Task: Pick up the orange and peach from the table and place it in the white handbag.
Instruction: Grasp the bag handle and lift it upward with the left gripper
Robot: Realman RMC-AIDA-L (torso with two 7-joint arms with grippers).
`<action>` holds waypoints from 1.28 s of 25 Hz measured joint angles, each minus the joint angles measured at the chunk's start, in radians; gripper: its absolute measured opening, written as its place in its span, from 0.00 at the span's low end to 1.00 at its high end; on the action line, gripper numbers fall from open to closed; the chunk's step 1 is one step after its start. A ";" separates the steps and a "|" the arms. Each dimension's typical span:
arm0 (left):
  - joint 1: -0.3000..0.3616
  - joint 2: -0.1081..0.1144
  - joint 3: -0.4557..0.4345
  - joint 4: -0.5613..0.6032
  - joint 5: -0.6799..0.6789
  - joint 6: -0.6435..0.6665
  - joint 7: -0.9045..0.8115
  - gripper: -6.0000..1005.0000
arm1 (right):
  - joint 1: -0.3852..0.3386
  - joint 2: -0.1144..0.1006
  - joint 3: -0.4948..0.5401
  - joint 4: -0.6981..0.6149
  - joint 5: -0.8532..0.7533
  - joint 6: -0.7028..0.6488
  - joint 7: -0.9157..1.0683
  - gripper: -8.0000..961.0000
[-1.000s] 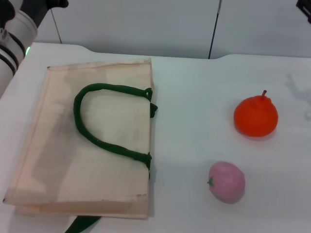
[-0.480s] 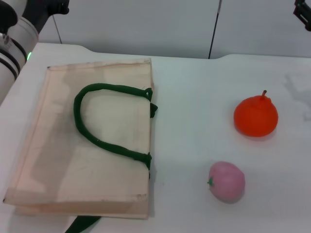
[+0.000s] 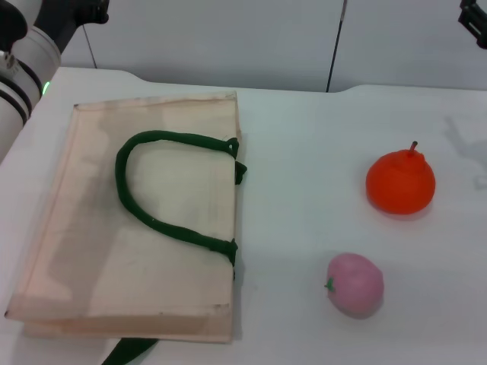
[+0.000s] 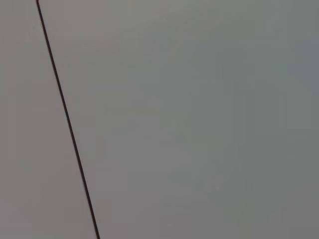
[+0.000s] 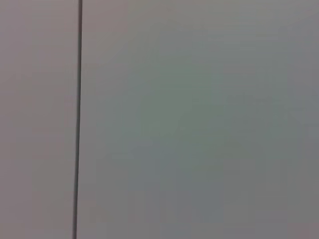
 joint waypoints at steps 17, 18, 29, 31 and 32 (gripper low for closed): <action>-0.018 0.003 -0.060 0.129 0.000 -0.356 -0.002 0.40 | 0.002 0.000 -0.003 0.003 -0.010 -0.002 0.000 0.85; -0.018 0.002 -0.079 0.177 0.000 -0.446 -0.002 0.40 | 0.001 0.000 -0.003 0.003 -0.010 -0.002 0.000 0.85; -0.114 0.003 -0.265 0.355 0.001 -1.148 -0.003 0.40 | -0.002 -0.001 -0.003 0.005 -0.010 -0.001 0.001 0.85; -0.127 0.003 -0.301 0.357 0.001 -1.252 -0.002 0.40 | -0.003 -0.002 -0.003 0.004 -0.010 -0.001 0.002 0.85; -0.134 0.003 -0.329 0.363 0.001 -1.313 0.002 0.40 | -0.003 -0.003 -0.003 0.005 -0.010 -0.001 0.002 0.85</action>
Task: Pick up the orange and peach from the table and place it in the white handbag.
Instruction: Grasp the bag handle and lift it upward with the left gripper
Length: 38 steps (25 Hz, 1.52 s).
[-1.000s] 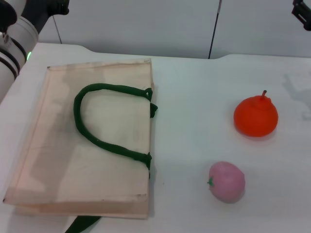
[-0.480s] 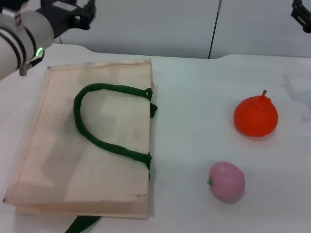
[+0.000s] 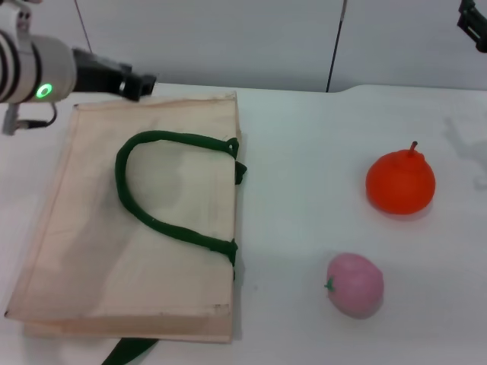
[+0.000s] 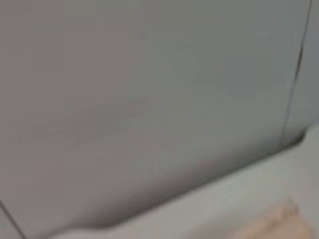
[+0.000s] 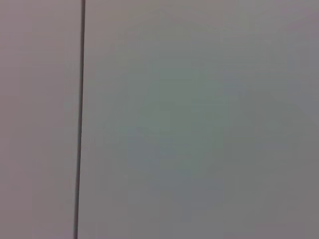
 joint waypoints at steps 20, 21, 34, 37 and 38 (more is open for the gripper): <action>-0.171 0.002 -0.215 -0.153 0.086 -0.314 0.243 0.40 | -0.003 -0.002 -0.010 -0.009 0.000 0.000 0.014 0.85; -0.172 0.001 -0.213 -0.161 0.086 -0.305 0.259 0.40 | -0.001 -0.002 -0.011 -0.009 0.000 0.000 0.014 0.85; -0.221 0.002 -0.206 -0.275 0.088 -0.264 0.353 0.38 | -0.004 -0.002 -0.023 -0.030 0.000 0.008 0.035 0.85; -0.224 0.003 -0.206 -0.291 0.105 -0.256 0.355 0.37 | -0.007 -0.002 -0.024 -0.033 0.000 0.009 0.038 0.85; -0.224 0.003 -0.205 -0.295 0.110 -0.253 0.356 0.37 | -0.008 -0.002 -0.025 -0.034 0.000 0.009 0.038 0.85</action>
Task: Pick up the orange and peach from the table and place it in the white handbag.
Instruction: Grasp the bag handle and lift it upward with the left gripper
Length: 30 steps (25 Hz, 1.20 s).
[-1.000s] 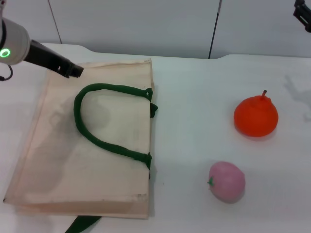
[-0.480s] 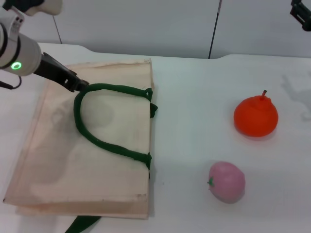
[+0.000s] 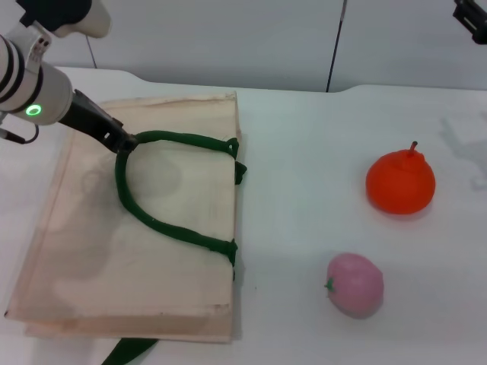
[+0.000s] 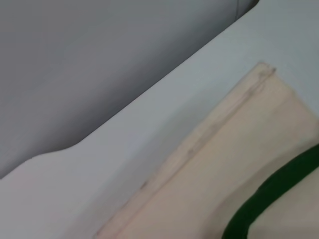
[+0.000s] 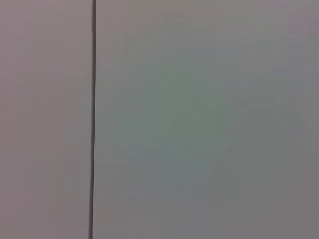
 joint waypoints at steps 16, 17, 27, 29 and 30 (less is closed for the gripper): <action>-0.013 -0.007 0.033 -0.068 0.020 0.096 0.032 0.34 | -0.021 0.000 -0.038 -0.054 0.000 -0.007 0.025 0.85; -0.014 -0.007 0.044 -0.072 0.019 0.105 0.031 0.34 | -0.021 0.000 -0.038 -0.054 0.000 -0.007 0.025 0.85; -0.022 -0.007 0.111 -0.113 0.009 0.166 0.024 0.32 | -0.021 0.000 -0.038 -0.054 0.000 -0.004 0.025 0.85; -0.022 -0.007 0.111 -0.119 0.008 0.171 0.026 0.32 | -0.021 0.000 -0.039 -0.054 0.000 -0.004 0.025 0.85; -0.022 -0.007 0.112 -0.125 0.007 0.175 0.028 0.32 | -0.021 0.000 -0.040 -0.054 0.000 -0.004 0.025 0.85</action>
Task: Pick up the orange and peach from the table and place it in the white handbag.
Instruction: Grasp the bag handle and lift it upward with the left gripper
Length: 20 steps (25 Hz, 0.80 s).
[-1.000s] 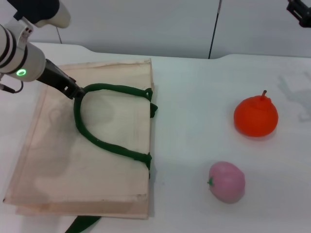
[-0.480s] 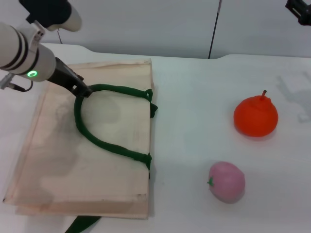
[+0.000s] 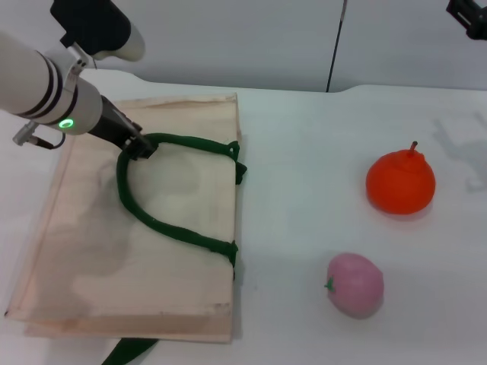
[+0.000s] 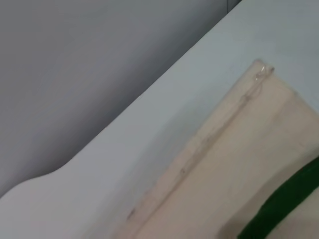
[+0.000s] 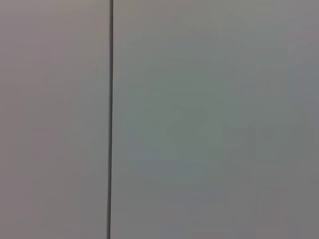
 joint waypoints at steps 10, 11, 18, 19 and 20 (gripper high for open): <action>-0.002 -0.001 0.001 -0.039 0.000 0.029 0.010 0.30 | -0.003 0.000 -0.003 0.000 0.000 0.004 0.000 0.85; -0.002 -0.001 0.001 -0.040 0.002 0.031 0.010 0.30 | -0.003 0.000 -0.003 0.000 0.000 0.004 0.000 0.85; -0.001 -0.001 0.006 -0.039 0.007 0.054 0.010 0.24 | -0.003 0.000 -0.011 -0.006 0.000 0.000 0.000 0.85; 0.000 -0.001 0.010 -0.039 0.006 0.059 0.010 0.21 | -0.003 0.000 -0.011 -0.007 0.000 -0.001 0.000 0.85; 0.000 0.000 0.012 -0.037 0.005 0.061 0.009 0.18 | -0.003 0.000 -0.012 -0.007 0.000 -0.002 0.000 0.85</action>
